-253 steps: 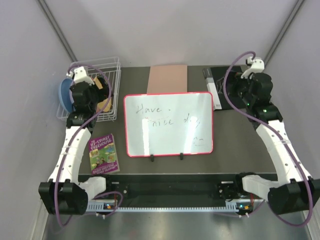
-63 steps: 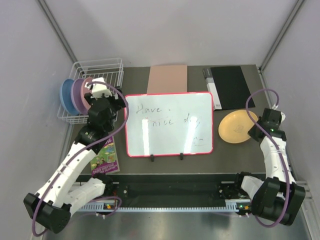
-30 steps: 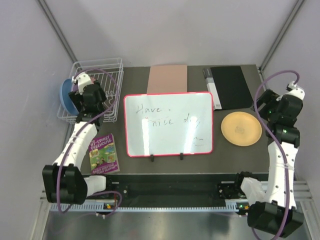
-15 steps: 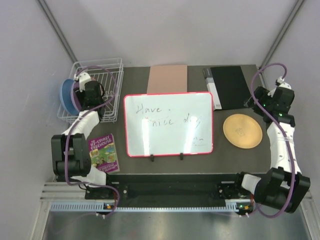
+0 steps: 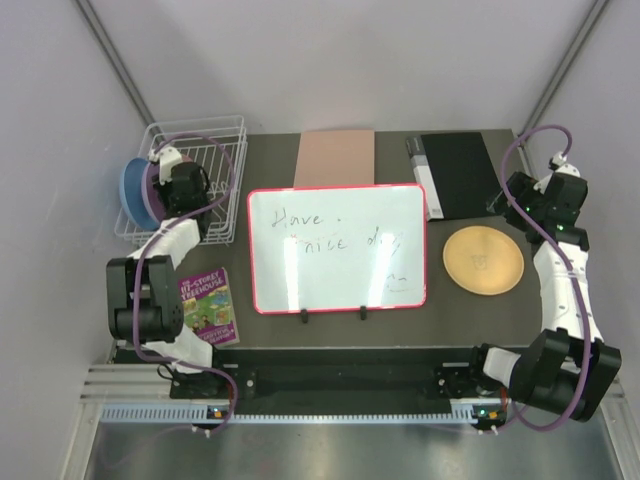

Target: Unload the plates from the dish rack

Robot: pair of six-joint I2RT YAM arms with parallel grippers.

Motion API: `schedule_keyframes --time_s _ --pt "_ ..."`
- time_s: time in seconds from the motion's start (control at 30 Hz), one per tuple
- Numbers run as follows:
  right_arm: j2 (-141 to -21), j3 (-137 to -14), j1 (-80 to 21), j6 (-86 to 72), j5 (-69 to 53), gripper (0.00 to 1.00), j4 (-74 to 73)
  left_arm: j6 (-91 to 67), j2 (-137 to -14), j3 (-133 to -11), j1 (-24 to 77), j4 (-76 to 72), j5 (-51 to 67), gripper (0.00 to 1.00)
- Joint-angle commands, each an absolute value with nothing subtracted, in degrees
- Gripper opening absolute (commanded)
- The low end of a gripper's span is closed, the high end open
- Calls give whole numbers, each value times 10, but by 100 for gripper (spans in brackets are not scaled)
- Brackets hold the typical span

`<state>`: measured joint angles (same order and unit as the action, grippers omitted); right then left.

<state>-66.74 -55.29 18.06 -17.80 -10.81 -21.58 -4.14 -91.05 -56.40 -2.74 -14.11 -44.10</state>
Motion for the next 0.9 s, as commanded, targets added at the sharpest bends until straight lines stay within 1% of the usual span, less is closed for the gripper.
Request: schedule_keyframes --time_s 0.0,0.03,0.23,0.47,0.6,0.77,0.8,0.83,0.87 --pt "-671 -555 186 -180 -118 79 -187 -40 -927 -577 -31 -180 -439 7" --pt "-673 -555 186 -180 -119 79 -185 -40 -928 -577 -32 -180 -438 0" --pt "-674 -553 186 -179 -120 79 -185 -41 -913 -568 -32 -182 -417 0" --pt "-673 -550 186 -181 -124 79 -183 -16 -849 -559 -19 -188 -393 0" --pt "-667 -549 186 -181 -127 79 -184 78 -840 -554 -3 -237 -468 0" --pt "-659 -554 186 -183 -132 79 -189 188 -838 -519 67 -365 -557 0" --pt "-657 -556 186 -182 -134 79 -190 235 -838 -513 78 -390 -570 0" --pt "-654 -557 186 -183 -134 79 -193 257 -839 -504 89 -446 -584 0" --pt "-649 -559 186 -181 -134 79 -197 278 -840 -503 106 -465 -595 0"
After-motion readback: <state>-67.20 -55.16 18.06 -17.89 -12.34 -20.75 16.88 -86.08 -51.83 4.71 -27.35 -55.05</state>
